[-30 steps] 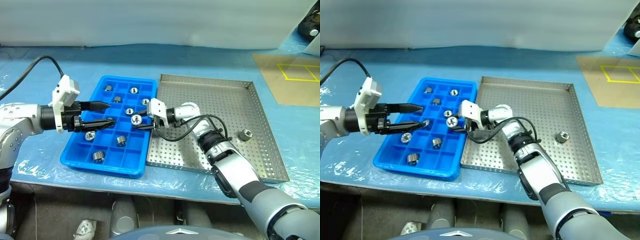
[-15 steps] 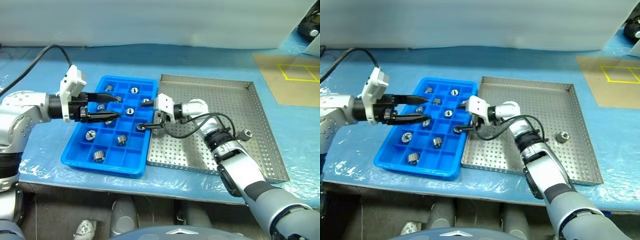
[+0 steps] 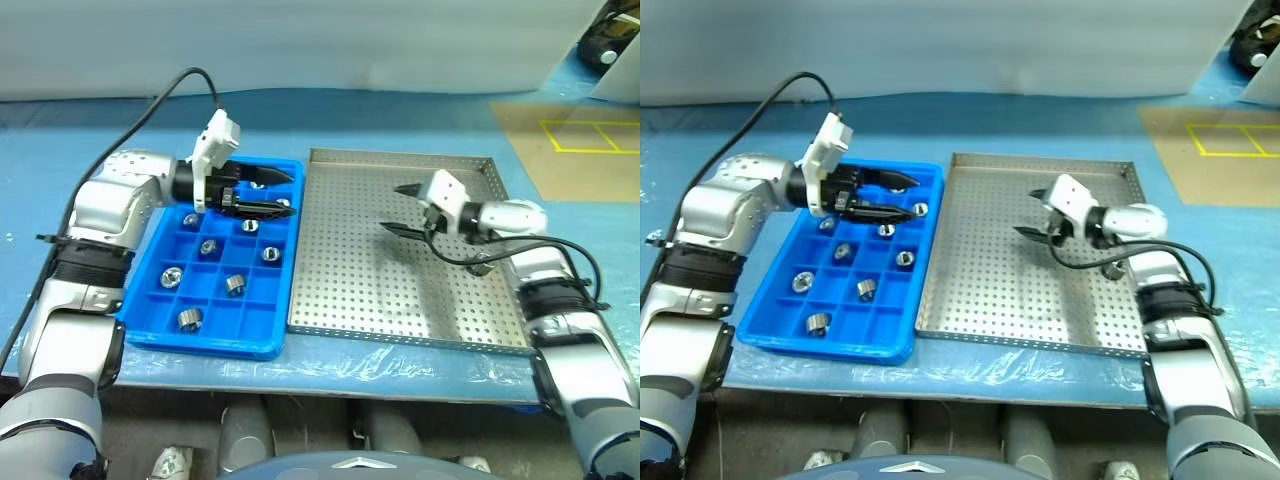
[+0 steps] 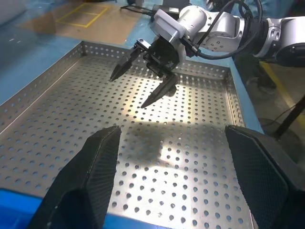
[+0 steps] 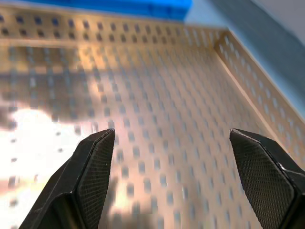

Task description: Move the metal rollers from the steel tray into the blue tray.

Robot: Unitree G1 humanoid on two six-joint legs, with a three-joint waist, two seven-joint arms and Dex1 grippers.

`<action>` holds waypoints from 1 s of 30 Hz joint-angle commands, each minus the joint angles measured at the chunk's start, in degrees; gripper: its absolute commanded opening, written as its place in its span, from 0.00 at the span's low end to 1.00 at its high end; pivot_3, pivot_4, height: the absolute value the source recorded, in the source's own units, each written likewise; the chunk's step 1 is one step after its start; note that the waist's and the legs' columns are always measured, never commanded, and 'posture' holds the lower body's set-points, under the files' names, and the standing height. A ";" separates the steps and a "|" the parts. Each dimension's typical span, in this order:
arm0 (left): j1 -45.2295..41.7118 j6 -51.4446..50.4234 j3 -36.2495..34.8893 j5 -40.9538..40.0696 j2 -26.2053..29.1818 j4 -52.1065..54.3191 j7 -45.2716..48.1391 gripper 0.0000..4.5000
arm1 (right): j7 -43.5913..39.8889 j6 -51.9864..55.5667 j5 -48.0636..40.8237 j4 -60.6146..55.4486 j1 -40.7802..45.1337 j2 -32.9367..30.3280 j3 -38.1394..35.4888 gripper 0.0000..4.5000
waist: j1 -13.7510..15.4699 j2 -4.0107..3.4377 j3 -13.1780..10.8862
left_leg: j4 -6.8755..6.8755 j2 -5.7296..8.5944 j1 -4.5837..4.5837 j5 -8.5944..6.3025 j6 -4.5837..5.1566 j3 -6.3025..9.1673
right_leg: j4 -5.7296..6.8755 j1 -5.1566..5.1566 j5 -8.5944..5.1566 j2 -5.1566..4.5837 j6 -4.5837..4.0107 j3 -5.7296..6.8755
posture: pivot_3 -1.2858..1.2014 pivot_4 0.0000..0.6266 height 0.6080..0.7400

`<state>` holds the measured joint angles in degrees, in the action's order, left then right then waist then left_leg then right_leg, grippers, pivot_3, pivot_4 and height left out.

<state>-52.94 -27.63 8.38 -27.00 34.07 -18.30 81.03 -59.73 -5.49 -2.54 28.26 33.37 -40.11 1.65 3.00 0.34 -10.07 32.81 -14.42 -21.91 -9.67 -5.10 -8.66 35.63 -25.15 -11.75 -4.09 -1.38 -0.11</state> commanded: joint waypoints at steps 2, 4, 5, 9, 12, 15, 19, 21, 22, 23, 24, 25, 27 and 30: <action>-3.46 4.91 3.02 2.61 -5.26 -3.74 4.26 0.82 | 3.45 2.20 -2.26 -3.97 -5.72 -4.82 -6.58 0.88 | -0.83 0.00 0.00 | 0.02 0.03 0.05 -0.05 0.10 -0.01 | -0.10 0.10 0.00 -0.01 0.01 -0.04 | 0.38 0.24 1.00; -4.80 5.23 3.76 2.75 -8.50 -5.56 5.52 0.82 | 4.95 2.65 -2.57 -4.51 -8.46 -5.82 -8.30 0.88 | -1.52 0.00 0.00 | 0.15 0.04 0.06 -0.11 0.20 -0.09 | -0.13 0.13 0.02 -0.02 0.03 -0.13 | 0.37 0.24 1.00; -5.56 5.66 4.16 3.01 -10.14 -6.90 6.20 0.82 | 5.64 2.53 -2.63 -4.78 -9.82 -6.20 -9.05 0.88 | -1.90 0.00 0.00 | 0.21 0.05 0.04 -0.13 0.24 -0.10 | -0.13 0.14 0.03 -0.03 0.05 -0.14 | 0.37 0.24 1.00; -7.54 8.22 5.37 4.82 -14.48 -11.59 8.85 0.82 | 7.37 2.38 -2.74 -6.17 -13.95 -7.22 -10.61 0.88 | -3.27 0.00 0.00 | 0.30 0.15 0.04 -0.27 0.49 -0.20 | -0.13 0.17 0.09 -0.08 0.15 -0.21 | 0.35 0.24 1.00; -9.15 10.32 5.53 6.38 -16.94 -15.68 9.69 0.82 | 8.77 3.23 -3.60 -7.21 -16.05 -6.51 -11.30 0.88 | -4.13 0.00 0.00 | 0.30 0.25 0.11 -0.32 0.58 -0.23 | -0.15 0.27 0.11 -0.09 0.18 -0.21 | 0.35 0.24 1.00; -9.46 11.26 5.12 7.31 -17.75 -17.21 10.31 0.82 | 9.73 3.38 -3.64 -7.18 -16.89 -5.70 -11.07 0.88 | -4.59 0.00 0.00 | 0.37 0.43 0.15 -0.43 0.76 -0.25 | -0.20 0.27 0.16 -0.13 0.27 -0.27 | 0.35 0.24 1.00; -9.22 15.41 4.99 10.58 -18.32 -19.88 7.11 0.82 | 11.19 2.56 -2.70 -4.74 -16.18 -4.79 -10.05 0.88 | -4.98 -0.01 0.01 | 0.43 0.50 0.11 -0.51 0.94 -0.25 | -0.33 0.30 0.17 -0.18 0.28 -0.29 | 0.35 0.24 1.00; -8.81 20.49 5.82 13.88 -18.89 -22.36 3.98 0.82 | 11.42 2.33 -2.24 -3.72 -15.85 -4.14 -9.21 0.88 | -5.21 -0.02 0.01 | 0.43 0.51 0.10 -0.46 1.18 -0.25 | -0.47 0.43 0.17 -0.19 0.28 -0.26 | 0.35 0.24 1.00; -8.70 21.70 5.73 14.57 -19.31 -23.10 3.20 0.82 | 11.46 2.25 -2.08 -3.51 -15.79 -3.92 -8.93 0.88 | -5.24 -0.02 0.01 | 0.43 0.51 0.11 -0.50 1.24 -0.25 | -0.57 0.50 0.17 -0.19 0.28 -0.25 | 0.35 0.24 1.00; -8.77 21.93 5.47 14.88 -19.81 -23.70 2.57 0.82 | 11.42 2.27 -2.06 -3.45 -15.74 -3.74 -8.73 0.88 | -5.24 -0.02 0.02 | 0.43 0.51 0.11 -0.53 1.29 -0.25 | -0.67 0.52 0.19 -0.20 0.30 -0.23 | 0.36 0.24 1.00; -8.78 22.39 5.26 15.18 -20.22 -24.15 2.29 0.82 | 11.46 2.24 -2.02 -3.38 -15.67 -3.60 -8.59 0.88 | -5.26 -0.02 0.02 | 0.43 0.51 0.13 -0.55 1.35 -0.24 | -0.80 0.54 0.23 -0.21 0.35 -0.22 | 0.36 0.24 1.00; -8.74 23.31 5.16 15.67 -20.55 -24.62 1.89 0.82 | 11.52 2.22 -1.98 -3.27 -15.57 -3.48 -8.43 0.88 | -5.26 -0.02 0.02 | 0.44 0.55 0.15 -0.60 1.44 -0.24 | -0.87 0.57 0.23 -0.24 0.35 -0.22 | 0.36 0.24 1.00; -8.74 24.36 4.87 16.35 -21.12 -25.50 1.17 0.82 | 11.55 2.13 -1.88 -2.98 -15.38 -3.27 -8.14 0.88 | -5.19 -0.03 0.02 | 0.45 0.63 0.12 -0.66 1.56 -0.25 | -0.92 0.57 0.23 -0.31 0.35 -0.23 | 0.36 0.24 1.00; -8.46 23.75 4.43 16.20 -21.46 -25.24 1.37 0.82 | 11.50 2.06 -1.82 -2.79 -15.37 -2.92 -7.51 0.88 | -5.16 -0.03 0.02 | 0.44 0.63 0.11 -0.68 1.60 -0.26 | -0.93 0.57 0.23 -0.31 0.35 -0.22 | 0.36 0.24 1.00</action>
<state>-60.73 -4.32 14.08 -10.31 12.70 -44.59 82.19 -48.38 -2.83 -4.42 25.68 17.49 -42.77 -5.80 -2.16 0.31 -10.05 33.24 -13.79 -21.80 -10.35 -3.49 -8.92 34.70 -24.58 -11.51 -4.40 -1.02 -0.33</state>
